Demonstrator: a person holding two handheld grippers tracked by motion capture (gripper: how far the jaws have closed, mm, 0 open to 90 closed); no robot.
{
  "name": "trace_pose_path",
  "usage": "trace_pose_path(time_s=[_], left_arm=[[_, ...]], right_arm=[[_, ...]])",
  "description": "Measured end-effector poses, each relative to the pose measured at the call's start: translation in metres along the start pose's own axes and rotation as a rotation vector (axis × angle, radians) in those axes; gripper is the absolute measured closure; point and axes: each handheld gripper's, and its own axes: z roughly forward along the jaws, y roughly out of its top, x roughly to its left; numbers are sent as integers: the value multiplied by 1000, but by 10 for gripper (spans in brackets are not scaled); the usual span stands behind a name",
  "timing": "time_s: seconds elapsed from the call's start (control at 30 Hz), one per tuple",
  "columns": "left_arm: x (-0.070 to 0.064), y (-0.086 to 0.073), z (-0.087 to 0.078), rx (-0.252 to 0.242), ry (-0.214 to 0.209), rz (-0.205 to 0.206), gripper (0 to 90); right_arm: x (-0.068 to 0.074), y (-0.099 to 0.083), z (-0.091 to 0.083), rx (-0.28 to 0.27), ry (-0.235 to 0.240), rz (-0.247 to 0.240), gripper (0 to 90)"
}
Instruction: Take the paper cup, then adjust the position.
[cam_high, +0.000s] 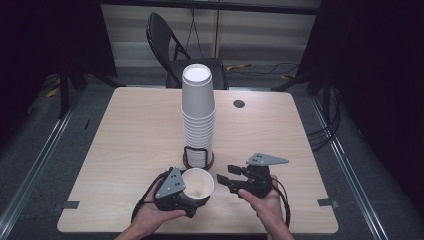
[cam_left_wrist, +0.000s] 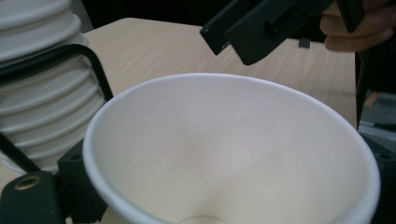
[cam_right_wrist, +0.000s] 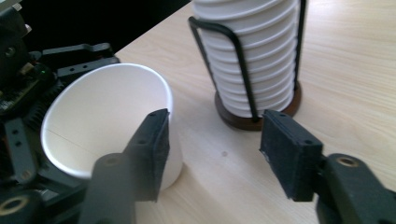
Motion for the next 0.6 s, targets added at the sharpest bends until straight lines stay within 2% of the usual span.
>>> trace_pose_path(time_s=[0.1,0.2,0.6], left_arm=[[4,0,-5,-13,6,-25,97],[9,0,-11,-31,7,-75,96],[37,-2,-39,-86,70,-150,96]], right_arm=[[-5,-3,-4,-14,-20,8,384],[-11,-6,-7,-20,-43,24,370],[-29,-15,-19,-28,-122,67,278]])
